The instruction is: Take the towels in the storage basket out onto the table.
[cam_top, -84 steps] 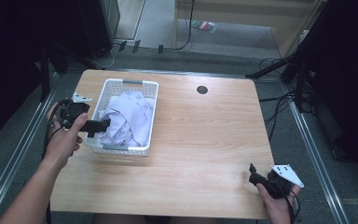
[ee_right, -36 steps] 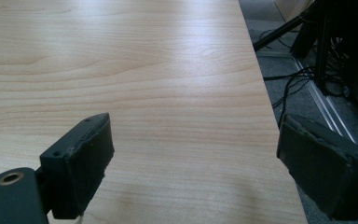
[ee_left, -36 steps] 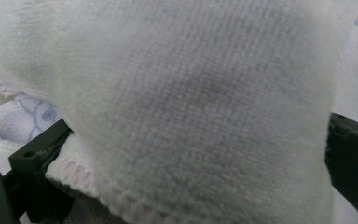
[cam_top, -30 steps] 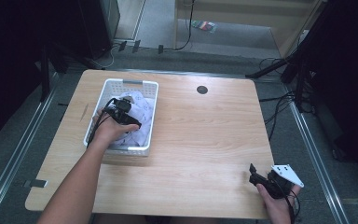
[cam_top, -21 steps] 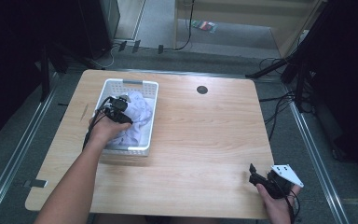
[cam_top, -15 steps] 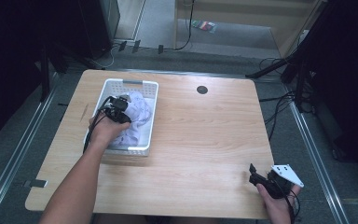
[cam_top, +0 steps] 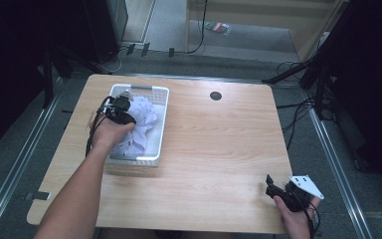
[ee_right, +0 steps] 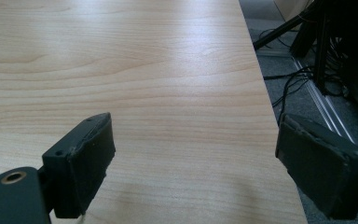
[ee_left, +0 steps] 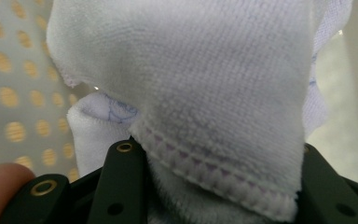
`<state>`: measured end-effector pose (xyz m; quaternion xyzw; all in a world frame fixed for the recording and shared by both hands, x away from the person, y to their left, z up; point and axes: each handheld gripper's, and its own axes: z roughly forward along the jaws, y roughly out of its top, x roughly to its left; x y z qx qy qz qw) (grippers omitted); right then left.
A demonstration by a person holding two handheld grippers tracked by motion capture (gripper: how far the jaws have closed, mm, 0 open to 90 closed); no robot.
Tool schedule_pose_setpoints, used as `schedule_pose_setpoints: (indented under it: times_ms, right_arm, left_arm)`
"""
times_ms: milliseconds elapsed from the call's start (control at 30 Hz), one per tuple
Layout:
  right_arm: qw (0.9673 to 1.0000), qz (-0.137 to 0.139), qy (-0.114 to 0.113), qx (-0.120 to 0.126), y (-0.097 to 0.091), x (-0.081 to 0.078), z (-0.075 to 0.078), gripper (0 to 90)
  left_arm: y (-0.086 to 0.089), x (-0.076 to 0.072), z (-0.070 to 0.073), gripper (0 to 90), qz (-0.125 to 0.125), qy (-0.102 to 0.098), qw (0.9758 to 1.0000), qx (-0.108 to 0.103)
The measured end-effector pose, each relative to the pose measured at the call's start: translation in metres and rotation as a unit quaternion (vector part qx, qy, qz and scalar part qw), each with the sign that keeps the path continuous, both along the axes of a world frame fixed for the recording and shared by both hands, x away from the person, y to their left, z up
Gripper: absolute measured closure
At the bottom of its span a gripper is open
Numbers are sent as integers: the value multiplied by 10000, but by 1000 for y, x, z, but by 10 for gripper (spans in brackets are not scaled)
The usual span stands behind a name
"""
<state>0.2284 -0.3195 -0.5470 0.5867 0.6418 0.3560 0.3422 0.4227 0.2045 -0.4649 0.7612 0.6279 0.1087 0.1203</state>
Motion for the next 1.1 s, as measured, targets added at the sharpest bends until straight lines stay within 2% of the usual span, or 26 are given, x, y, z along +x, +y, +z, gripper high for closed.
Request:
schedule_pose_setpoints:
  times_ms: [67, 133, 167, 300, 333, 367, 400, 500, 700, 833, 1100]
  right_arm:
    - [10000, 1, 2, -3, 0, 0, 0, 116]
    - [10000, -1, 8, -8, 0, 0, 0, 116]
    - [10000, -1, 8, -8, 0, 0, 0, 116]
    - [10000, -7, 10, -12, 0, 0, 0, 117]
    - [10000, -7, 10, -12, 0, 0, 0, 117]
    - [10000, -9, 11, -13, 0, 0, 0, 117]
    - [10000, -9, 11, -13, 0, 0, 0, 117]
    - [10000, -23, 30, -9, 0, 0, 0, 117]
    - [10000, -17, 31, 8, 0, 0, 0, 115]
    - [9999, -69, -53, 101, -2, -1, 0, 113]
    - [9998, -83, -144, 75, -2, -2, 0, 86]
  left_arm:
    - [1, -1, 4, 598, -22, -9, 10000, -16]
    - [2, -2, 18, 597, -25, -107, 9999, -32]
    - [2, -2, 18, 596, -25, -107, 9999, -32]
    - [5, -4, 40, 595, -37, -212, 9998, -37]
    - [5, -4, 40, 595, -37, -212, 9998, -37]
    - [6, -4, 47, 595, -21, -253, 9997, -45]
    - [6, -4, 47, 594, -21, -253, 9997, -45]
    - [6, -5, 60, 593, -11, -303, 9995, -51]
    - [5, -6, 74, 592, -12, -362, 9993, -74]
    - [1, -7, 83, 591, -47, -374, 9993, -52]
    - [-6, -8, 96, 588, -99, -441, 9990, -68]
